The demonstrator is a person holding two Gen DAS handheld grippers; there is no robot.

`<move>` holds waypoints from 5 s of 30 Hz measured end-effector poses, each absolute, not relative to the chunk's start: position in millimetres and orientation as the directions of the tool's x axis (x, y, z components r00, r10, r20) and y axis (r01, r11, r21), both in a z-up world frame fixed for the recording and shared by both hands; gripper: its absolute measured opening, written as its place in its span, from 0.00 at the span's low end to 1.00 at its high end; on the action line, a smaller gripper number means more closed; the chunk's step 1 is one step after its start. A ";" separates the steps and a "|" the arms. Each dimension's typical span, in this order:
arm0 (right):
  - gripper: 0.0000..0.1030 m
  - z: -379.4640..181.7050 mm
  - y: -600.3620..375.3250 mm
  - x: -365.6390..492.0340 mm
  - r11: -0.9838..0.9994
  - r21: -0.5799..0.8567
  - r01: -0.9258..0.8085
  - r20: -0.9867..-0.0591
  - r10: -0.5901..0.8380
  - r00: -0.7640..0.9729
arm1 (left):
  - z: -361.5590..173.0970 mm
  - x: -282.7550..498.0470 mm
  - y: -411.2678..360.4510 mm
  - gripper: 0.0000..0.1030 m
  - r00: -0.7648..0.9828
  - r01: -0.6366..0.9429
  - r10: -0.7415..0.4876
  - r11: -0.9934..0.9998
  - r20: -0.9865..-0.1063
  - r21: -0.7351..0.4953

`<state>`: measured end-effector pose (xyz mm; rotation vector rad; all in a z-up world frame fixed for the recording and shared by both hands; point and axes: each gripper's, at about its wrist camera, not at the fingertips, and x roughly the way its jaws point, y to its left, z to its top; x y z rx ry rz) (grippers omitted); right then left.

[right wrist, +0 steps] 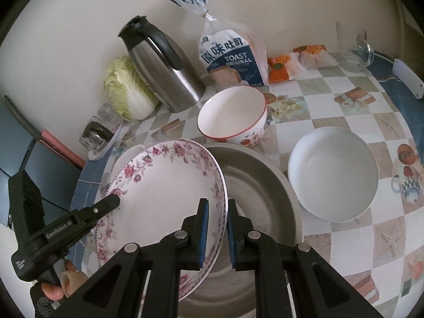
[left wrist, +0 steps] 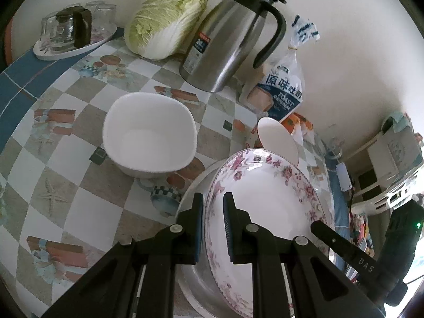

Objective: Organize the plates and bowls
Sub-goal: 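Carry the floral plate over the steel basin with the right gripper, then lower the floral plate into the steel basin with the right gripper, then open the right gripper and withdraw it from the plate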

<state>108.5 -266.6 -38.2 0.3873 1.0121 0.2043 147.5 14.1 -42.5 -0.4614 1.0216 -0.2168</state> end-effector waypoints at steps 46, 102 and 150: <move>0.13 -74.1 -283.0 109.3 0.917 0.386 0.096 -0.847 0.312 0.430 | -76.1 152.2 -14.7 0.15 0.401 -0.017 -0.340 0.926 -0.851 -0.378; 0.16 -64.9 -258.4 112.7 0.981 0.190 0.031 -0.885 0.158 0.438 | -73.7 153.7 -16.0 0.16 0.388 -0.048 -0.268 0.950 -0.882 -0.309; 1.00 -31.8 -260.4 99.5 0.990 0.138 0.013 -0.827 0.107 0.553 | -42.8 139.5 -25.5 0.90 0.508 -0.066 -0.058 0.992 -0.860 -0.106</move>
